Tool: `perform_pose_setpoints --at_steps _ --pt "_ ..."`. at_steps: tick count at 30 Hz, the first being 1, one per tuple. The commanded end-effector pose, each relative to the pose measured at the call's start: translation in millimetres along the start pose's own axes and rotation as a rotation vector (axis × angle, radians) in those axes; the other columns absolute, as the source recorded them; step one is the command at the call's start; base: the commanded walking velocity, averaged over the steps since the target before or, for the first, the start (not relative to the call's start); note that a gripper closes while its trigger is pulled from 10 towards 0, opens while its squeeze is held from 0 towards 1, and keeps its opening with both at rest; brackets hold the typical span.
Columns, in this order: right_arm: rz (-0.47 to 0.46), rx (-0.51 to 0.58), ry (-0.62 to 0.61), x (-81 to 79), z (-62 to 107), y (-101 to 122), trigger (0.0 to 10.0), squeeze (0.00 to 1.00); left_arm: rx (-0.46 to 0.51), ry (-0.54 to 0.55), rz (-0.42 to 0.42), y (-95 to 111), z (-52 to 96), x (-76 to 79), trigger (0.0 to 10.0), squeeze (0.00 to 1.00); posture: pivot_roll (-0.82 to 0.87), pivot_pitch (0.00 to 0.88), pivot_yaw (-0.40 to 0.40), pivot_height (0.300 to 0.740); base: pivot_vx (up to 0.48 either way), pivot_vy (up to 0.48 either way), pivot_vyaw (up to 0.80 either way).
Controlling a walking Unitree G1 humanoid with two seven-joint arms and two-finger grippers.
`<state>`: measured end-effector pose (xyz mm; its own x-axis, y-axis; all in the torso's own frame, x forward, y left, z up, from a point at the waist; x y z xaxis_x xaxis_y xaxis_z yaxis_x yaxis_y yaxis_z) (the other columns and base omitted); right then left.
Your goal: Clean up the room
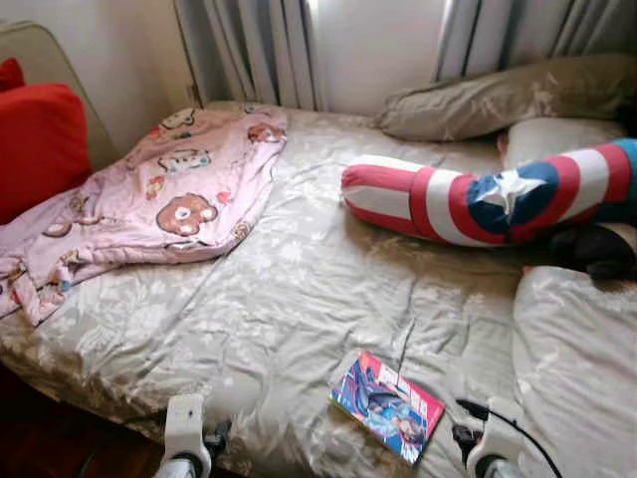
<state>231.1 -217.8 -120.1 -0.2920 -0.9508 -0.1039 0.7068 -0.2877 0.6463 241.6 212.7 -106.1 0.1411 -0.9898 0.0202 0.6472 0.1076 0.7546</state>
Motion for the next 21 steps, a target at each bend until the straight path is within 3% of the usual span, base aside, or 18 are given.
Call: perform_pose_setpoints --at_steps 1,9,21 --pt "-0.006 -0.031 -0.003 -1.6 1.3 -10.5 10.0 0.00 -0.046 0.012 -0.015 -13.1 3.1 -2.9 10.0 0.00 0.04 0.000 0.034 0.739 0.000 0.000 0.00" --pt "-0.022 -0.032 0.010 -4.6 2.5 -15.4 10.0 0.00 -0.057 0.023 0.000 -16.3 3.3 -1.7 10.0 0.00 0.03 0.000 0.044 0.739 0.000 0.000 0.00" --pt "0.074 -0.049 0.051 -16.7 1.7 -17.2 10.0 0.00 -0.046 0.021 0.003 -9.9 0.1 3.9 10.0 0.00 0.02 0.000 0.049 0.739 0.000 0.000 0.00"
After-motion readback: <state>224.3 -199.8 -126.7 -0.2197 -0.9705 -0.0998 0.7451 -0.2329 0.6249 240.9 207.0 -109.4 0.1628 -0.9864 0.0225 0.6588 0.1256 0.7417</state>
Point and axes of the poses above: a point about 5 cm out from each wrist's last joint towards the gripper, its own z axis pointing back from the gripper into the wrist, its own y axis along the axis of the wrist's last joint, x = y × z, the point moved 6 cm from there along -z, pointing out of the wrist towards the gripper, and after that the axes turned 2 degrees about z, right-handed, at the moved point
